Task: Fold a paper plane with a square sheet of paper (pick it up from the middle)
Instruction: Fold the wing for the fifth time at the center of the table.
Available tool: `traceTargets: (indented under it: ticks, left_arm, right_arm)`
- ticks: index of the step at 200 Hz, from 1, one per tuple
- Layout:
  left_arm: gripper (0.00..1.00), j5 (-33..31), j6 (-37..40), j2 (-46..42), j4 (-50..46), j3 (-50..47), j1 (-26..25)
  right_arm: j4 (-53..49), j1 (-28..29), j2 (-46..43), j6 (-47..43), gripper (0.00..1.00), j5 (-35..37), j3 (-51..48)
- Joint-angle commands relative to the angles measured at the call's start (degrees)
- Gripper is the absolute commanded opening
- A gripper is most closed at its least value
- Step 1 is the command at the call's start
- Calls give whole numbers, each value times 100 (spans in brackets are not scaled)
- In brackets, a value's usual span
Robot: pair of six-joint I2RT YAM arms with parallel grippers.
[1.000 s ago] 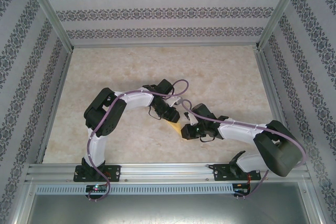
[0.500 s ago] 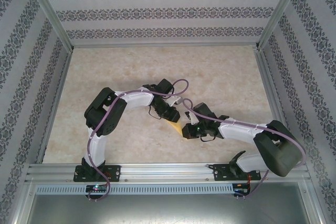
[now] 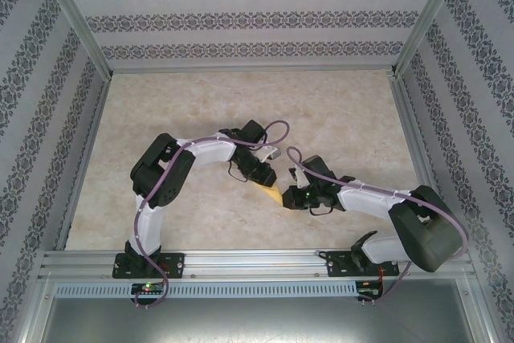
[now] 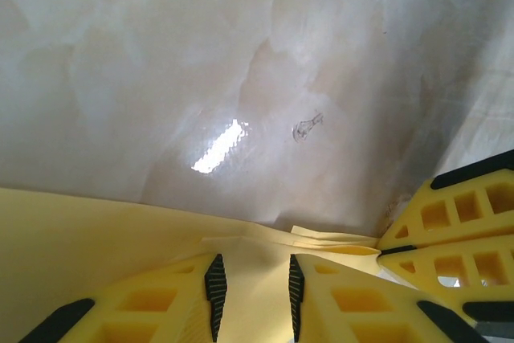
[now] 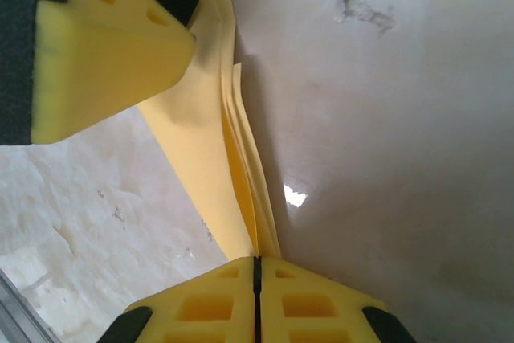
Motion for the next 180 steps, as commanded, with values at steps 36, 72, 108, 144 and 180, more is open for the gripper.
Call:
traceTargets:
  ticks: [36,72,108,144,180]
  left_arm:
    - [33,-338,260,511,-271,-82,16]
    - [33,-363,274,550,-273,-82,16]
    - [33,-398,251,592,-255,-38,16]
    - [33,-409,190,611,-218,-42,25]
    - [33,-370,190,616,-237,-22,38]
  right_arm:
    - [180,-190,39,106,13,-46,-51]
    - [-407,-175,-517,-110,18,255,79]
    - [-738,205,-923,-397,28,728,173]
    - [360,739,-1299,-30,24,1116,-260]
    - [1277,901,-804,389,19,694,-382]
